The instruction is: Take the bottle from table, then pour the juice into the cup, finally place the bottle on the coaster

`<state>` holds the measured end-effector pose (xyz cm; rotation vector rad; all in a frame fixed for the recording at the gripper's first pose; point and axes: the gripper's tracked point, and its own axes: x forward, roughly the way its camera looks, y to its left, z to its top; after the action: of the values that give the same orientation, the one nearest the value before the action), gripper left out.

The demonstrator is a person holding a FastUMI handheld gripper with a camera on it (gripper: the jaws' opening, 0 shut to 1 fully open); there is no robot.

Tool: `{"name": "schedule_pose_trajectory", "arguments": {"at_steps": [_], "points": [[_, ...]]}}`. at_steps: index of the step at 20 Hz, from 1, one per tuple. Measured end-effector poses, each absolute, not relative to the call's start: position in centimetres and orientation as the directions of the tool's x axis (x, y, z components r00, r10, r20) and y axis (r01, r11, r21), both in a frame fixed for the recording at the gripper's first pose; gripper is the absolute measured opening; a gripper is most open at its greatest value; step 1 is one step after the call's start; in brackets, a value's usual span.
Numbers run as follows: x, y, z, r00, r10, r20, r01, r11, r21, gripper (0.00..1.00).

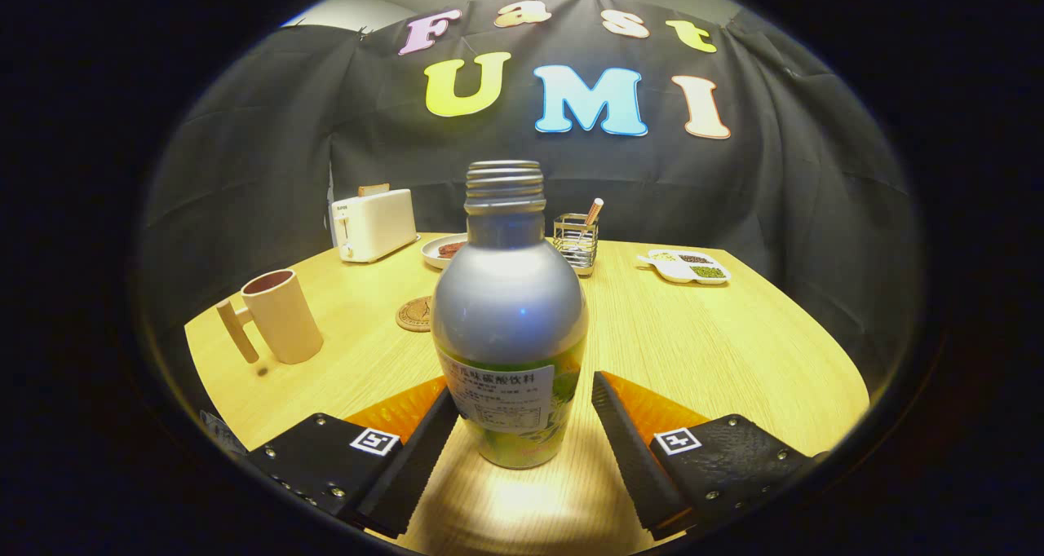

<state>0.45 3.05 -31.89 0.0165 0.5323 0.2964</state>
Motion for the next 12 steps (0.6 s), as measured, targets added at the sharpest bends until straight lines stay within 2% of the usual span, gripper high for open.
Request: {"name": "schedule_pose_trajectory", "arguments": {"at_steps": [4,6,9,12], "points": [[0.46,3.35,-32.15,0.814,0.292,-0.503,-0.283,0.954,0.095,0.96],[0.35,3.41,-32.01,0.815,0.285,-0.504,-0.283,0.956,0.082,0.81],[0.32,3.52,-32.13,0.810,0.284,-0.513,-0.283,0.956,0.083,0.81],[0.46,3.85,-31.96,0.799,0.279,-0.533,-0.302,0.952,0.047,0.76]]}}
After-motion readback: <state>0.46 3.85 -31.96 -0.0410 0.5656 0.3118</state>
